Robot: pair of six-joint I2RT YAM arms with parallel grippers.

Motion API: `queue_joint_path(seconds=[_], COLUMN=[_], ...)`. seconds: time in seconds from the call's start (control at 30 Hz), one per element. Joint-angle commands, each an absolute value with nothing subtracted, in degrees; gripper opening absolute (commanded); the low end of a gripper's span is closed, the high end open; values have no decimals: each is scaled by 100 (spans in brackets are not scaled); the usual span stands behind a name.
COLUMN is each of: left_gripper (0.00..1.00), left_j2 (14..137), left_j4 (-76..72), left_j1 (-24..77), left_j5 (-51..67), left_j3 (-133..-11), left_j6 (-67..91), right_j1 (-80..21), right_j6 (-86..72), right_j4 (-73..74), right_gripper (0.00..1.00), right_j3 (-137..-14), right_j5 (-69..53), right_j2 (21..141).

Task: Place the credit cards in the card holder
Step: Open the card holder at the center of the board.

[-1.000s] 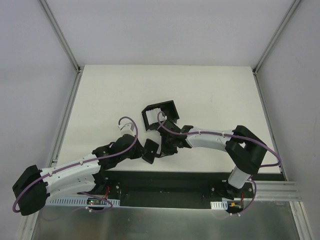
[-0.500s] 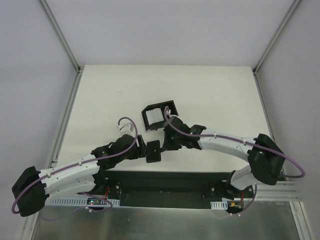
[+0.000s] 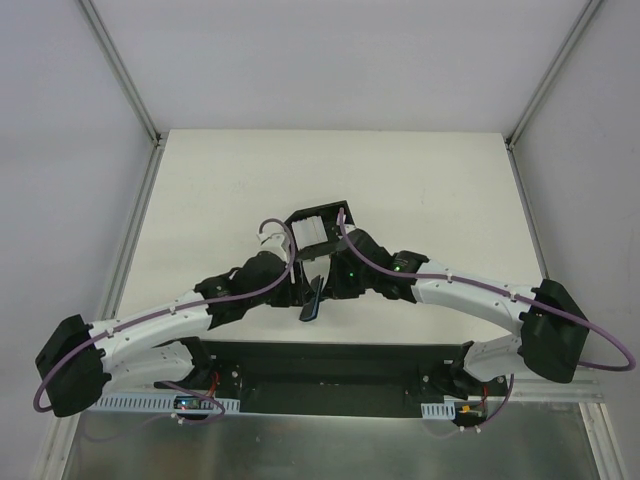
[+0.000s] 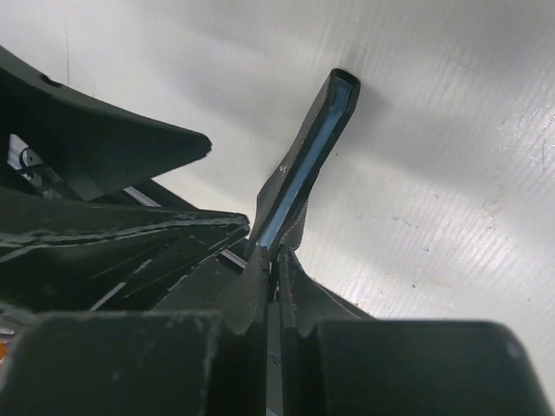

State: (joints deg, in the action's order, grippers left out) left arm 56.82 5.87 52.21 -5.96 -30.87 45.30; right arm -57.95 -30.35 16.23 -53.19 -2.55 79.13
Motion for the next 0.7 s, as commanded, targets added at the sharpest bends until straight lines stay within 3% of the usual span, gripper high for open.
queue_joint_path(seconds=[0.0,0.3,0.5,0.67], left_gripper=[60,46,26,27], left_j2=[5880,6152,6231,6126], left_j4=[492,492,501,536], left_j1=[5282,5282,5282,5282], left_j5=[-307,-255,-351,-466], left_j3=[-3191,-3269,-3296,-3296], left_j6=[4237,4026,3938,3920], right_j1=[-5766,-5766,-5757,-5766], right_j6=[-2962,-2953,-2971,-2962], right_j4=[1380,1380,1406,1450], right_gripper=[1,1,1,1], right_j3=[-5361,-5326,-5326,-5326], right_j5=[-387,-413,-413,-396], right_j2=[7743,7708,7717,7717])
